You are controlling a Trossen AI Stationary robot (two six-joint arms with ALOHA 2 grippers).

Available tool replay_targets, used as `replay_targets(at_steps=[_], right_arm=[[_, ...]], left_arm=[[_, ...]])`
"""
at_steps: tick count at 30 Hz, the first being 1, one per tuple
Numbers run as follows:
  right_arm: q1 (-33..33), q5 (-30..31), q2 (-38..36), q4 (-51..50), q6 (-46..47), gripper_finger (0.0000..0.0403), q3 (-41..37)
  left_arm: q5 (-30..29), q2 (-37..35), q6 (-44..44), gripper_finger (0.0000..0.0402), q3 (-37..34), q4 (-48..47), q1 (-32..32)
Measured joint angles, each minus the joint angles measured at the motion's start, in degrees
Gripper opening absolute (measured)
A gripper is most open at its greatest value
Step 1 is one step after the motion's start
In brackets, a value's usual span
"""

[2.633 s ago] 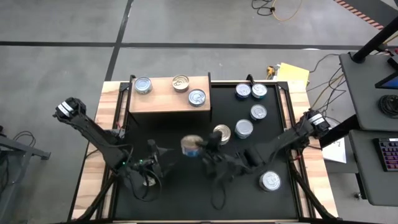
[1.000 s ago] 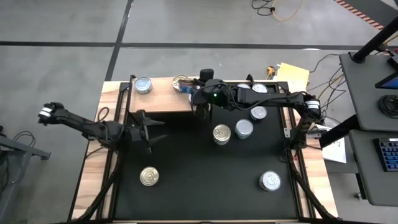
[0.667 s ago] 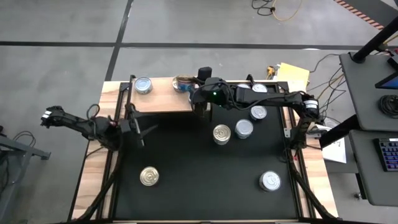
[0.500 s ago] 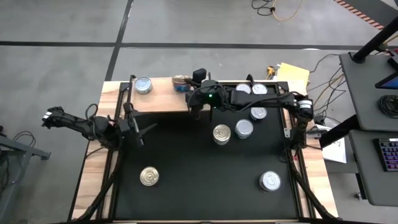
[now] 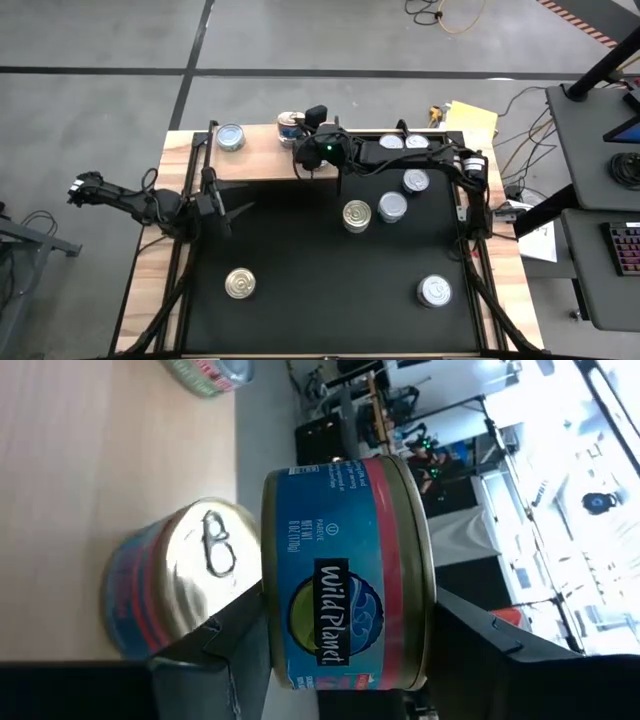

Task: Stack canned seafood by type on shelf
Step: Stack the blue/pink tuna can on top of the other blue/pink tuna can on the shelf

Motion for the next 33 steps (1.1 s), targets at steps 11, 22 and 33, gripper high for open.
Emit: replay_targets(at_steps=[11, 22, 33], right_arm=[[0.07, -0.2, 0.28, -0.15, 0.07, 0.0202, 0.0], [0.09, 2.07, 0.04, 1.94, -1.57, 0.0212, -0.03], [0.72, 0.83, -0.71, -14.32, 11.45, 0.0198, 8.92]], left_arm=[[-0.02, 0.01, -0.02, 0.0217, 0.0, 0.02, 0.0], [-0.02, 0.0, -0.46, 0.0217, 0.02, 0.01, 0.0], [-1.7, 0.02, -0.46, 0.0217, 0.04, 0.0, 0.02]])
